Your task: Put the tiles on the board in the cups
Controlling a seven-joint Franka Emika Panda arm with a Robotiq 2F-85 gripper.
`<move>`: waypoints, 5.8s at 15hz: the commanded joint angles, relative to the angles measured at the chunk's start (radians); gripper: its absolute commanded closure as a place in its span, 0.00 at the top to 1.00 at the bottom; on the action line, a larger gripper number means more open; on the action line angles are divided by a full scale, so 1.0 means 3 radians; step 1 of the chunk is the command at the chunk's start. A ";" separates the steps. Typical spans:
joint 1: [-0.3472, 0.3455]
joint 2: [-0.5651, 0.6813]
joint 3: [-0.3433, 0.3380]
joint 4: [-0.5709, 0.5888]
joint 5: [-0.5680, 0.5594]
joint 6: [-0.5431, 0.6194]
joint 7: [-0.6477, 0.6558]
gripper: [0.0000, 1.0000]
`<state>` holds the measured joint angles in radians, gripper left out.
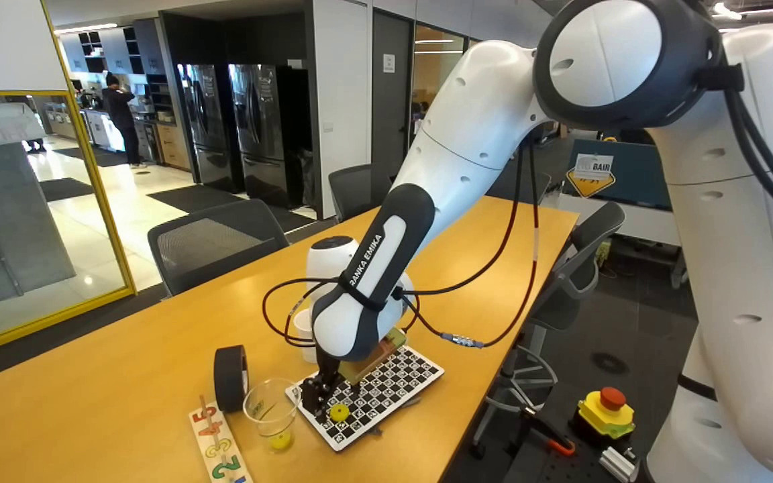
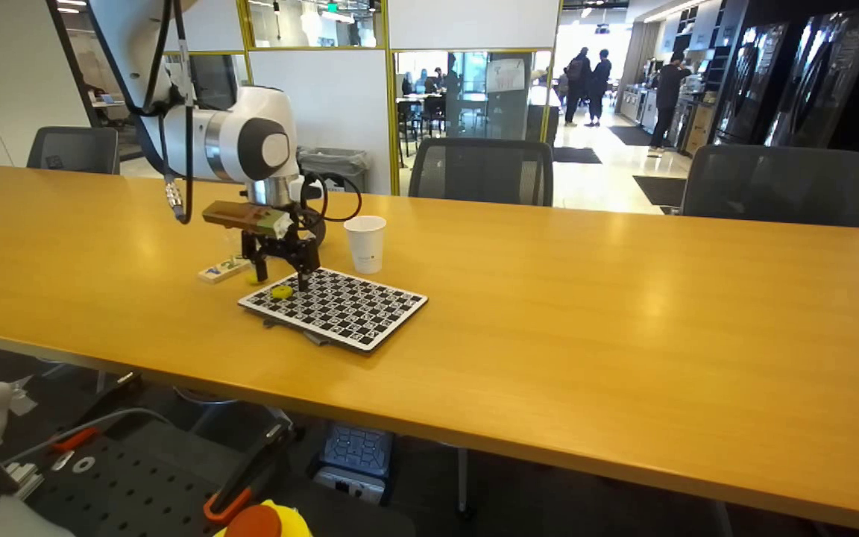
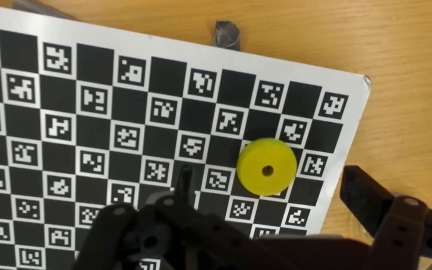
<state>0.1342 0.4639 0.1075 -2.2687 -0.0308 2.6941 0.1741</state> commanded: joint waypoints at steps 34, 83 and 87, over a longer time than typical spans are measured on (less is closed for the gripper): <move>-0.0021 0.0130 -0.0011 0.0161 0.0178 -0.0082 -0.0097 0.27; 0.0349 -0.2201 0.0243 -0.0274 0.0468 -0.2097 0.0826 1.00; 0.0337 -0.2992 0.0310 -0.0573 0.0474 -0.2753 0.0828 1.00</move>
<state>0.2522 -0.2362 0.1759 -2.3442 0.0965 1.9622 0.4378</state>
